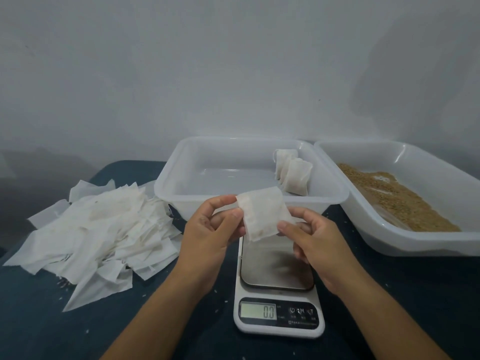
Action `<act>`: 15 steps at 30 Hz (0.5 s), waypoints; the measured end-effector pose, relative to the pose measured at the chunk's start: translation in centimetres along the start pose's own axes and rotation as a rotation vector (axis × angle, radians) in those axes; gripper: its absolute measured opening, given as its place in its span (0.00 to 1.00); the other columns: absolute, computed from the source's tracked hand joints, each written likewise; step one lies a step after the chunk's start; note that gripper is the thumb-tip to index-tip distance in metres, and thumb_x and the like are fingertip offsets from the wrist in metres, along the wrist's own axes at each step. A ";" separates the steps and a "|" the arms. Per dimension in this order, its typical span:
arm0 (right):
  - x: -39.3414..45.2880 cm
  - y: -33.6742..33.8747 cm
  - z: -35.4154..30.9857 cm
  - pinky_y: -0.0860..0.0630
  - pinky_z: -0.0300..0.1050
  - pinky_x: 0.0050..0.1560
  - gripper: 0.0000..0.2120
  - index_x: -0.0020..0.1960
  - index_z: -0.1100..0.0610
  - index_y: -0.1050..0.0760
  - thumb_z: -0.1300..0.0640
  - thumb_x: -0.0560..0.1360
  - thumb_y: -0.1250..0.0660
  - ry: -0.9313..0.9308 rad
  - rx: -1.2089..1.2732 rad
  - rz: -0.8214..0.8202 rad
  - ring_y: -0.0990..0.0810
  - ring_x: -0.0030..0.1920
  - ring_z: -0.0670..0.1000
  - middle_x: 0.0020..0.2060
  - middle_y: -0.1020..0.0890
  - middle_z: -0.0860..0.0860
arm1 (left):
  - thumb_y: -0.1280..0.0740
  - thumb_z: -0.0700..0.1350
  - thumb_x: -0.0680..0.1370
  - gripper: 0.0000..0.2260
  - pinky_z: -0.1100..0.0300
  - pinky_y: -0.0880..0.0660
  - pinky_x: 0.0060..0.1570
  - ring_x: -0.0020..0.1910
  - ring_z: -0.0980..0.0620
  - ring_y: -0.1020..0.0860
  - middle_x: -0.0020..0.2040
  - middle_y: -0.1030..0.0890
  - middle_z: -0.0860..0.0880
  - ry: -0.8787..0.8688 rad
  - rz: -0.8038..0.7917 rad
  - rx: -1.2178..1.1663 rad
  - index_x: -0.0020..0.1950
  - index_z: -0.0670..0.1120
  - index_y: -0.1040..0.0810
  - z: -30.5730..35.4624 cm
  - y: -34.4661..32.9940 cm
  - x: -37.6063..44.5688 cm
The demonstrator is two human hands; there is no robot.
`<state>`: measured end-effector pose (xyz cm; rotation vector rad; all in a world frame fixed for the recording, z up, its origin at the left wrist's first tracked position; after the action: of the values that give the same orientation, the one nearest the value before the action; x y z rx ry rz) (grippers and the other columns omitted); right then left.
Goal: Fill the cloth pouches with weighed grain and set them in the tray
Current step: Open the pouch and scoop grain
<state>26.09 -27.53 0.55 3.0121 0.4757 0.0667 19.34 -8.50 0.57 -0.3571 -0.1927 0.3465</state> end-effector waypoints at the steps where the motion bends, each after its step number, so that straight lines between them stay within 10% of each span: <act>1: 0.0 0.0 0.0 0.28 0.34 0.29 0.13 0.61 0.46 0.20 0.53 0.78 0.26 0.004 -0.022 -0.004 0.26 0.26 0.45 0.42 0.12 0.50 | 0.30 0.39 0.80 0.08 0.60 0.18 0.48 0.48 0.47 0.14 0.49 0.13 0.40 -0.003 0.002 0.005 0.58 0.47 0.19 0.1 0.0 0.0; 9: -2.2 -0.6 -1.4 0.31 0.31 0.38 0.16 0.62 0.41 0.30 0.42 0.77 0.30 0.450 -0.556 0.384 0.25 0.40 0.42 0.45 0.26 0.41 | 0.26 0.41 0.78 0.09 0.64 0.19 0.40 0.37 0.47 0.14 0.39 0.14 0.44 -0.137 0.132 0.241 0.47 0.45 0.26 0.7 -0.1 -0.5; 15: -3.7 -3.6 -1.8 0.23 0.33 0.49 0.17 0.61 0.40 0.29 0.39 0.75 0.30 0.544 -0.487 0.028 0.19 0.53 0.42 0.50 0.20 0.36 | 0.24 0.44 0.76 0.12 0.59 0.18 0.42 0.39 0.45 0.14 0.39 0.14 0.44 -0.188 0.072 0.321 0.44 0.48 0.27 0.8 -0.3 -1.0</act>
<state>21.40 -25.09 1.84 2.4871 0.3819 0.8795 18.31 -8.85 1.33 -0.0136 -0.3044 0.4754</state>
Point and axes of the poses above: each hand's wrist, its own x-axis towards the middle knuckle, its own y-axis out of the back of the hand, z = x × y, the point moved 1 cm from there along x, towards the middle knuckle
